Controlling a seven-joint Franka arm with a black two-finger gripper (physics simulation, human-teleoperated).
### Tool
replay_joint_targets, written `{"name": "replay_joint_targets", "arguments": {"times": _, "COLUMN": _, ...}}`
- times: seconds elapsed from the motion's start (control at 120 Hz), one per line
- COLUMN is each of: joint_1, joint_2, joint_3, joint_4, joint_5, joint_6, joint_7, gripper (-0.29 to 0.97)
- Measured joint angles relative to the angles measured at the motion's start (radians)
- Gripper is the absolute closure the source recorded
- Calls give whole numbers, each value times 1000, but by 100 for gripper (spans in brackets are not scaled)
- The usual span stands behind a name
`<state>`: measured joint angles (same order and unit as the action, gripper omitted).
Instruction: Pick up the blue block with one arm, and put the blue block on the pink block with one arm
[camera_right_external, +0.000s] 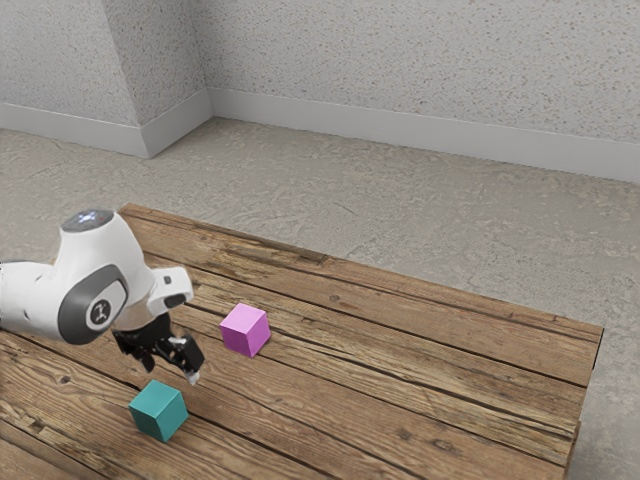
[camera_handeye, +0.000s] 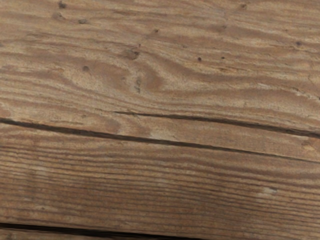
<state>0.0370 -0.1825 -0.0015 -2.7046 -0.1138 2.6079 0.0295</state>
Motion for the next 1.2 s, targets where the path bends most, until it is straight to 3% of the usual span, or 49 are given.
{"name": "replay_joint_targets", "arguments": {"times": 0.258, "joint_1": 0, "joint_2": -67, "joint_3": 0, "joint_4": -93, "joint_5": -76, "joint_6": 41, "joint_7": 48, "gripper": 0}}
{"name": "replay_joint_targets", "arguments": {"times": 0.5, "joint_1": 1, "joint_2": -60, "joint_3": 0, "joint_4": -113, "joint_5": -126, "joint_6": 54, "joint_7": 75, "gripper": 0}}
{"name": "replay_joint_targets", "arguments": {"times": 0.933, "joint_1": 22, "joint_2": -42, "joint_3": 0, "joint_4": -106, "joint_5": -125, "joint_6": -38, "joint_7": 106, "gripper": 1}}
{"name": "replay_joint_targets", "arguments": {"times": 1.2, "joint_1": 26, "joint_2": -30, "joint_3": 0, "joint_4": -99, "joint_5": -111, "joint_6": -63, "joint_7": 110, "gripper": 15}}
